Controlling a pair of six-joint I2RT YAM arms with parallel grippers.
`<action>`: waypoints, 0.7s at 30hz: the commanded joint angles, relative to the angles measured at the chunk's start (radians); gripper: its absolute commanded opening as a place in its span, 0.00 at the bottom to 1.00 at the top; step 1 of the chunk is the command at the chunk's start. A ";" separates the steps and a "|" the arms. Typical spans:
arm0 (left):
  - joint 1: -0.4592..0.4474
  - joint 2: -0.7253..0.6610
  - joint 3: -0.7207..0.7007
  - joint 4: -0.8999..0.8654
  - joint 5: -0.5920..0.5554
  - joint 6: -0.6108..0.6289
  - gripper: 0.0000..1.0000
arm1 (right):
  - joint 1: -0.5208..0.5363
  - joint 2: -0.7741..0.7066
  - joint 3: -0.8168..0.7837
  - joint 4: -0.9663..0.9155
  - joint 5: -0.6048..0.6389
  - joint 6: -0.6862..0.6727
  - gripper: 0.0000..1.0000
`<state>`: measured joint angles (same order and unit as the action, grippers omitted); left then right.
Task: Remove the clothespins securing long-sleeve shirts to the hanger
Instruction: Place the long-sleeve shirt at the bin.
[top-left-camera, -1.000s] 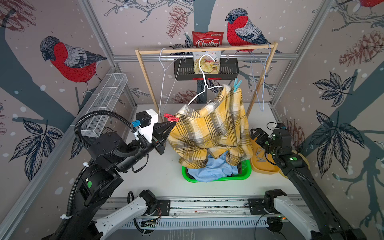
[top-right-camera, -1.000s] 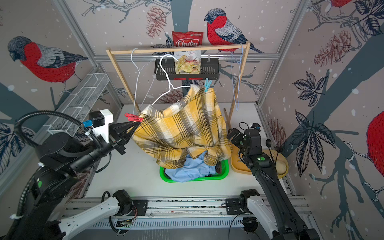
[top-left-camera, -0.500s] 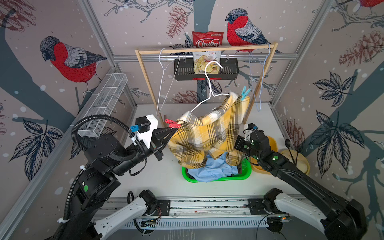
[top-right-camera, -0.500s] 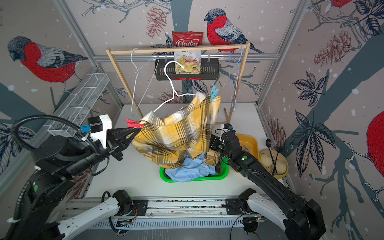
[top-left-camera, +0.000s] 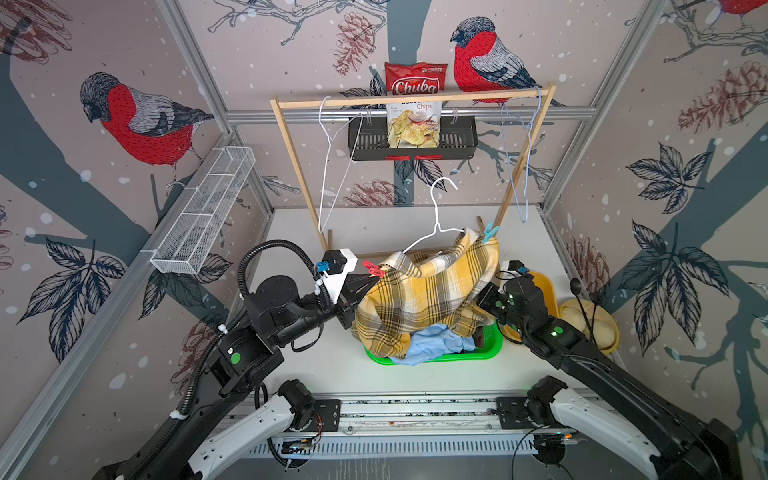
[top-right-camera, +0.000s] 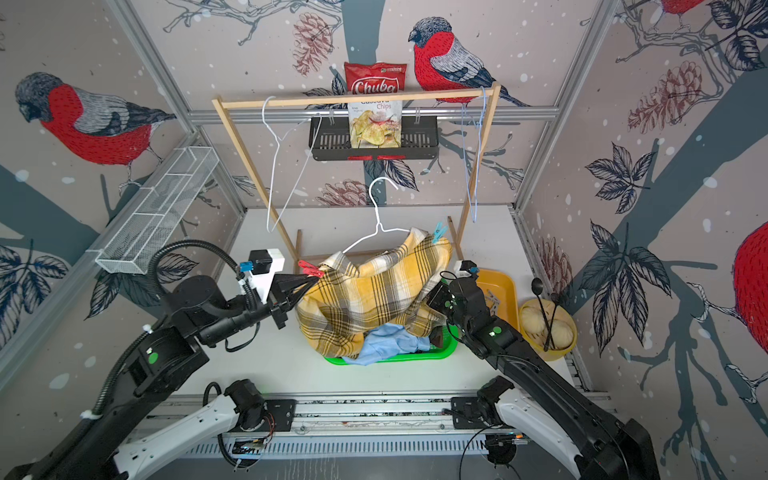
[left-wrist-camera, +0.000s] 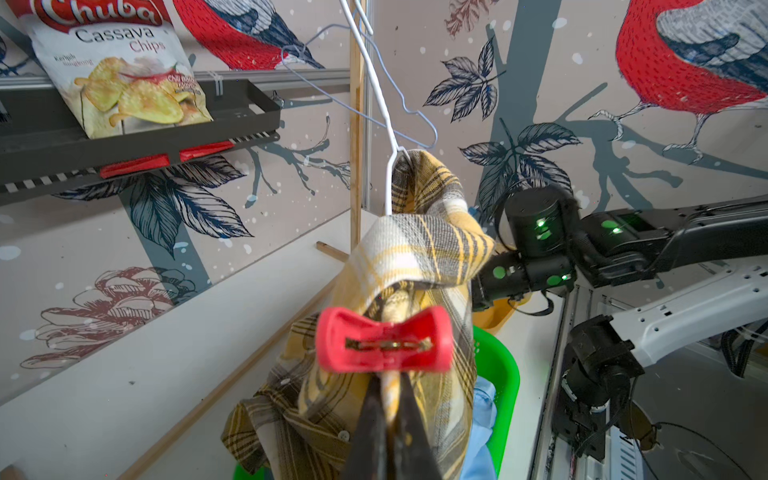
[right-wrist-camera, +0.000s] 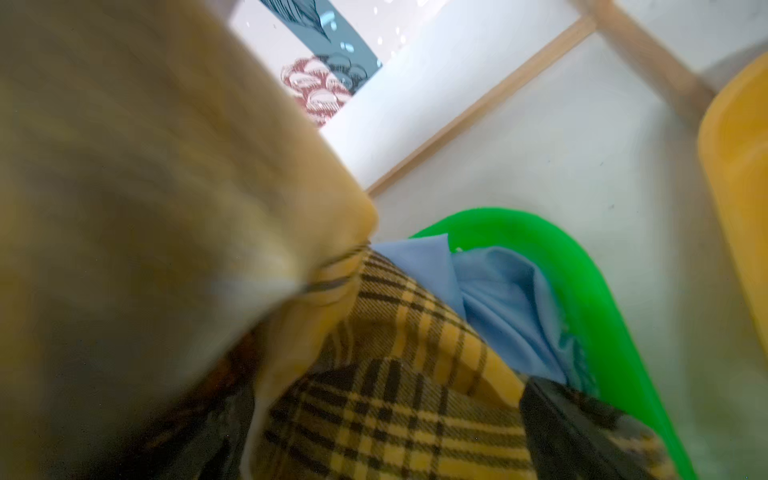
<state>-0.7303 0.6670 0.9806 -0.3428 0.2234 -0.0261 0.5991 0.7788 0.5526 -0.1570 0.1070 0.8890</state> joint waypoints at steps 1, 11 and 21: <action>-0.001 -0.018 -0.070 0.161 -0.069 -0.003 0.00 | -0.013 -0.072 0.006 -0.100 0.110 0.026 1.00; -0.007 0.051 -0.150 0.294 -0.185 0.049 0.00 | -0.043 -0.123 0.083 -0.195 0.141 -0.037 1.00; -0.200 0.160 -0.143 0.315 -0.405 0.224 0.00 | -0.291 -0.110 0.093 -0.124 -0.135 -0.099 1.00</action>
<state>-0.9035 0.8238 0.8394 -0.1253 -0.0845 0.1333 0.3641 0.6712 0.6449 -0.3237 0.0990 0.8162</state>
